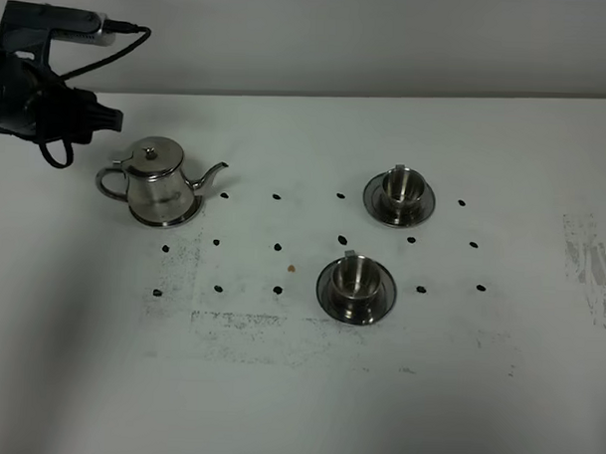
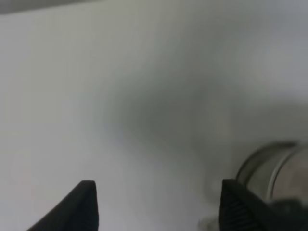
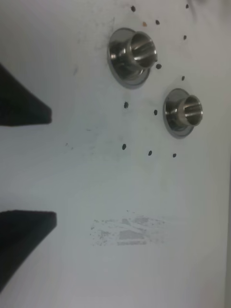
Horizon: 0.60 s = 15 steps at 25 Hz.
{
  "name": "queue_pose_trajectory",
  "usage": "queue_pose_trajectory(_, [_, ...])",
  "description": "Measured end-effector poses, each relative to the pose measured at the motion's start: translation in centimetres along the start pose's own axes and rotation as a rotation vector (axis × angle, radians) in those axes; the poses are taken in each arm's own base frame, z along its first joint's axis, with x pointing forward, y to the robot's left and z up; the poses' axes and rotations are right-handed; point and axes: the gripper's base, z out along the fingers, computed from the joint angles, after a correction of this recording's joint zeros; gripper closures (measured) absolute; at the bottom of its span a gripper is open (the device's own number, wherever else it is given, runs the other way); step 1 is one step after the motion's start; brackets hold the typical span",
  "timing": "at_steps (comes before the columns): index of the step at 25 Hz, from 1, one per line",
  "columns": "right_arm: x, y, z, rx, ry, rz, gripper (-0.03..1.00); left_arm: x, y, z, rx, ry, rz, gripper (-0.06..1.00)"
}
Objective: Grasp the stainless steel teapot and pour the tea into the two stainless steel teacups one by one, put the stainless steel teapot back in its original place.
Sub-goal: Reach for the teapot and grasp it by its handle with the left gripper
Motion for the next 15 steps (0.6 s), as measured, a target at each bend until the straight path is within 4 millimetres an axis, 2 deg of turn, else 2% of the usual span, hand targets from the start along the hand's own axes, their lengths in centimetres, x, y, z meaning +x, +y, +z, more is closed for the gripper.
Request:
queue_pose_trajectory(5, [0.0,0.0,0.0,0.000,0.000,0.000,0.58,0.0,-0.5,1.2,0.042,-0.073,-0.038,0.41])
queue_pose_trajectory(15, [0.0,0.0,0.0,0.000,0.000,0.000,0.58,1.7,-1.0,3.8,0.044,0.000,-0.033,0.41])
